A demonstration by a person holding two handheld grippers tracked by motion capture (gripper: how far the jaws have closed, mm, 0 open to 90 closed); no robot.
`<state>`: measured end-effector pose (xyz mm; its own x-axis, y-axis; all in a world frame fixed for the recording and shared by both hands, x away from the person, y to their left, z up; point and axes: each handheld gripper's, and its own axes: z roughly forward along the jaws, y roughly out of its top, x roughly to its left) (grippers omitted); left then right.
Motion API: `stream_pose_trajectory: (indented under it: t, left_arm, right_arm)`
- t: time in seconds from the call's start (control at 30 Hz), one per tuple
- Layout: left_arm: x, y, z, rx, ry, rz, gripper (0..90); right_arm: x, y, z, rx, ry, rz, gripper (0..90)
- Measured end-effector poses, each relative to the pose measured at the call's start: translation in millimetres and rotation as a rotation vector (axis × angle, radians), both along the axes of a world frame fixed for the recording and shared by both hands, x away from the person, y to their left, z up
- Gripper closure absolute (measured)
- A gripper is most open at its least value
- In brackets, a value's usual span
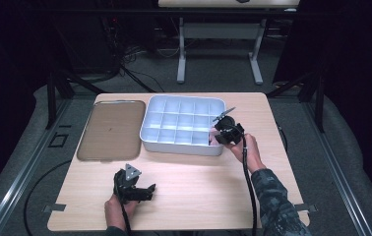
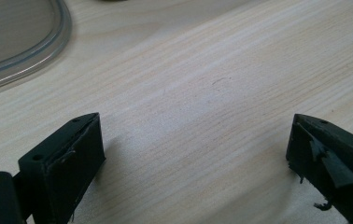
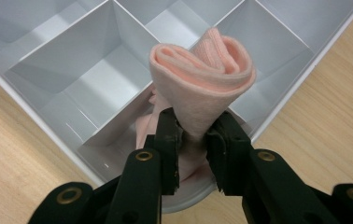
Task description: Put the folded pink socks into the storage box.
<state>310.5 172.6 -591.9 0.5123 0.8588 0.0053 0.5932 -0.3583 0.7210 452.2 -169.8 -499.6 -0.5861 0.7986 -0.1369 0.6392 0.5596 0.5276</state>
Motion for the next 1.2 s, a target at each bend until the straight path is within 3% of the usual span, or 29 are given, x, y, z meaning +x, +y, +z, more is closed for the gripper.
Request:
stream_pose_trajectory:
  t: [0.4,0.5,0.7,0.77,0.83,0.87,0.9,0.97,1.03,1.2]
  left_arm:
    - [0.0,-0.1,0.0,0.0,0.0,0.0,3.8]
    - [-0.1,-0.1,0.0,0.0,-0.001,0.0,3.9]
    - [-0.1,-0.1,0.0,0.0,-0.001,0.0,3.9]
    - [-0.1,-0.1,0.0,-0.001,-0.001,0.0,3.9]
    - [-0.1,-0.1,0.0,0.0,-0.001,0.0,3.9]
    - [-0.1,-0.1,0.0,0.0,-0.001,0.0,3.9]
    - [0.0,-0.1,0.0,0.0,-0.001,0.0,3.9]
    - [-0.1,-0.1,0.0,0.0,-0.001,0.0,3.9]
    - [0.0,-0.1,0.0,0.0,-0.001,0.0,3.9]
    - [0.0,-0.2,0.0,0.0,-0.001,0.0,3.9]
  right_arm:
    - [4.9,1.0,-4.9,-0.041,0.002,-0.015,74.4]
    - [8.5,-1.8,-9.6,-0.007,0.019,-0.036,74.7]
    - [9.7,-2.0,-9.9,0.001,0.032,-0.038,74.0]
    - [9.6,-3.7,-7.7,0.011,0.044,-0.035,69.4]
    - [6.3,-6.1,-3.8,0.071,0.029,-0.034,63.2]
    - [6.3,-6.1,-3.8,0.071,0.029,-0.034,63.2]
    - [3.4,-9.2,1.3,0.103,0.017,-0.031,57.9]
    - [2.2,-9.9,2.7,0.124,0.004,-0.029,56.7]
    - [-3.8,-12.4,11.5,0.156,-0.022,-0.029,49.7]
    - [-12.8,-15.3,21.0,0.181,-0.04,-0.03,39.2]
